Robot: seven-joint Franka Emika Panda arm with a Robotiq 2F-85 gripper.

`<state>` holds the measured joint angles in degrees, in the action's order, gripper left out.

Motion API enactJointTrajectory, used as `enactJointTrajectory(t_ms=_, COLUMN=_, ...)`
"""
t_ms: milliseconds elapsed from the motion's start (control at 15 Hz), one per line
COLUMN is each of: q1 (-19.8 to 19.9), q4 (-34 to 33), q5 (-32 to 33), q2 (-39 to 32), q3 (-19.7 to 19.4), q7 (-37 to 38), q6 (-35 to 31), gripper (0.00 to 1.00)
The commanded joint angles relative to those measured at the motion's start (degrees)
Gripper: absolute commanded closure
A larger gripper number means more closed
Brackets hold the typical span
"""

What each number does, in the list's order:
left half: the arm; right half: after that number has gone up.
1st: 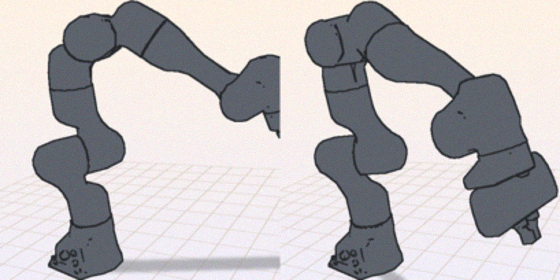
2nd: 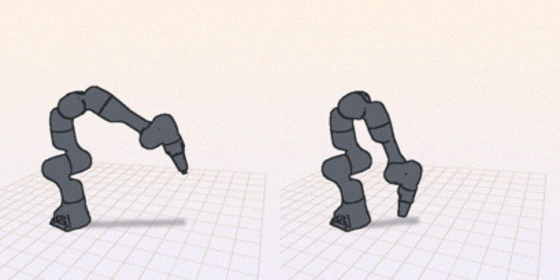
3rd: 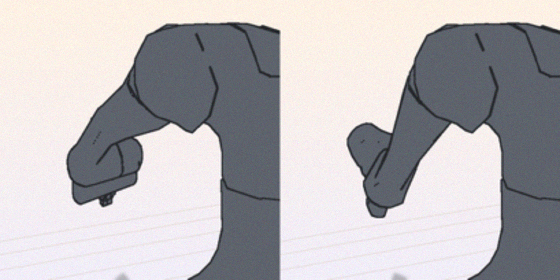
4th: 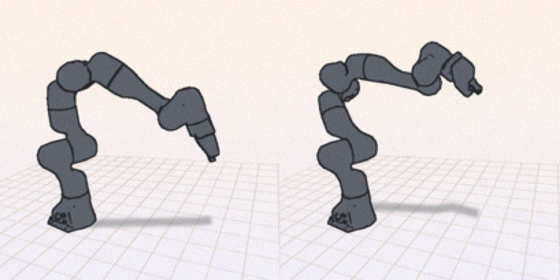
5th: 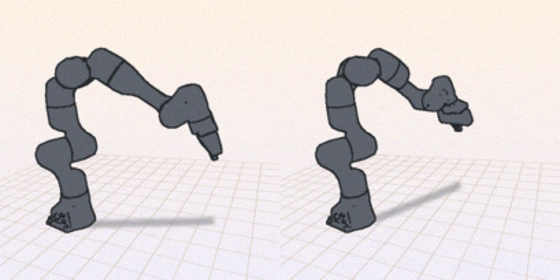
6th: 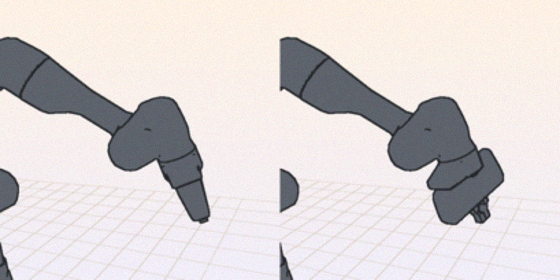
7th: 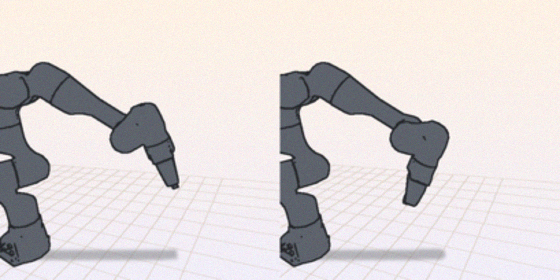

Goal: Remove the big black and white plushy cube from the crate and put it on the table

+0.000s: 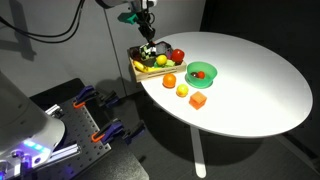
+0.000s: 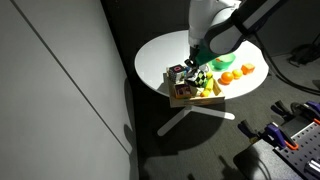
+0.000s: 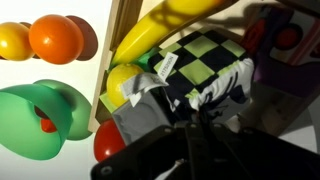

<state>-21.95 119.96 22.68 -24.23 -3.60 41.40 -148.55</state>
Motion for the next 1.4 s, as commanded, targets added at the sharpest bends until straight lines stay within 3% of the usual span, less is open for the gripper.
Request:
enactJointTrajectory(t_ms=0, q1=1.8, q4=0.2, q5=-2.7, q2=2.7, q3=0.7, q7=-0.8, q6=0.9, gripper=0.97)
enactJointTrajectory(t_ms=800, q1=6.7, q4=0.4, q5=-8.8, q2=5.9, q3=1.4, q7=-2.8, q6=5.8, gripper=0.96)
enactJointTrajectory(t_ms=1333, q1=9.7, q4=2.8, q5=-9.0, q2=10.6, q3=0.9, q7=-2.2, q6=7.4, gripper=0.96)
